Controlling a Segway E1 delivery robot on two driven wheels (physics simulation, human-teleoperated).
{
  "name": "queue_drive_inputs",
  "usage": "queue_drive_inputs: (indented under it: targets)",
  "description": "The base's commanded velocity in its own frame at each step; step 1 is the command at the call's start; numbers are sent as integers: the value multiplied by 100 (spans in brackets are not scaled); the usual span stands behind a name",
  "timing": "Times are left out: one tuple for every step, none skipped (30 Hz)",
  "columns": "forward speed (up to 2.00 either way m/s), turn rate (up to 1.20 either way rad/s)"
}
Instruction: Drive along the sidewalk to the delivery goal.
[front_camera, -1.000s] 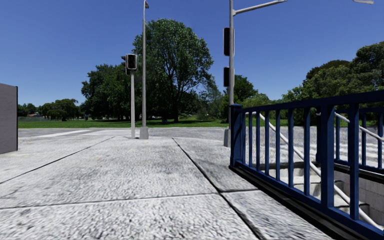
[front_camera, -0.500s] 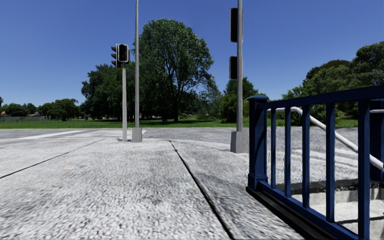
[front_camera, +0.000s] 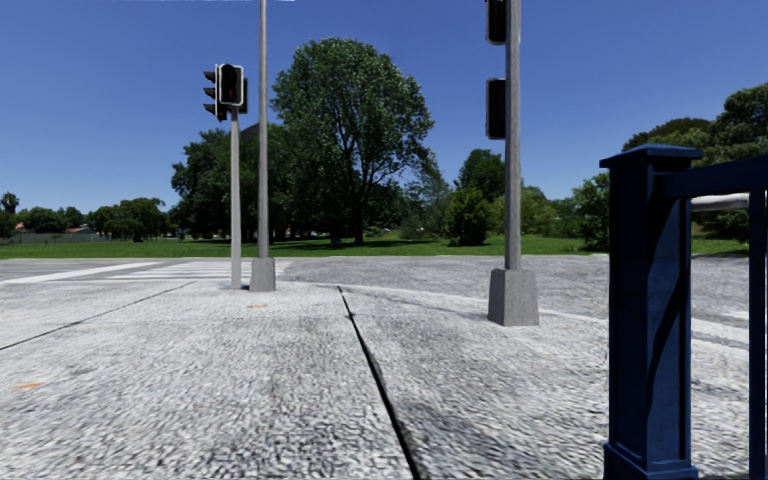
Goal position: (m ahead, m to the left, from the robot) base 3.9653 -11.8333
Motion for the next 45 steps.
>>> queue_drive_inputs:
  targets:
    - [179,50]
    - [167,0]
    - [159,0]
    - [159,0]
    - [149,0]
    - [143,0]
    - [143,0]
    - [135,0]
    - [131,0]
    - [121,0]
    - [121,0]
    - [112,-38]
    - [105,-55]
    - [105,-55]
    - [97,-61]
    - [91,-63]
    - [91,-63]
    - [87,-63]
    - [86,-63]
    - [86,-63]
    - [85,-63]
    - [85,-63]
    - [85,-63]
    - [85,-63]
    - [85,-63]
    - [85,-63]
    - [85,-63]
    - [85,-63]
    - [86,-63]
    - [86,-63]
    - [95,-63]
    - [106,-63]
    - [110,-63]
    - [110,-63]
    - [111,-63]
    - [111,-63]
    - [111,-63]
    - [111,-63]
    - [111,-63]
    - [111,-63]
    - [111,-63]
    - [113,-63]
    - [113,-63]
    - [113,-63]
    - [114,-63]
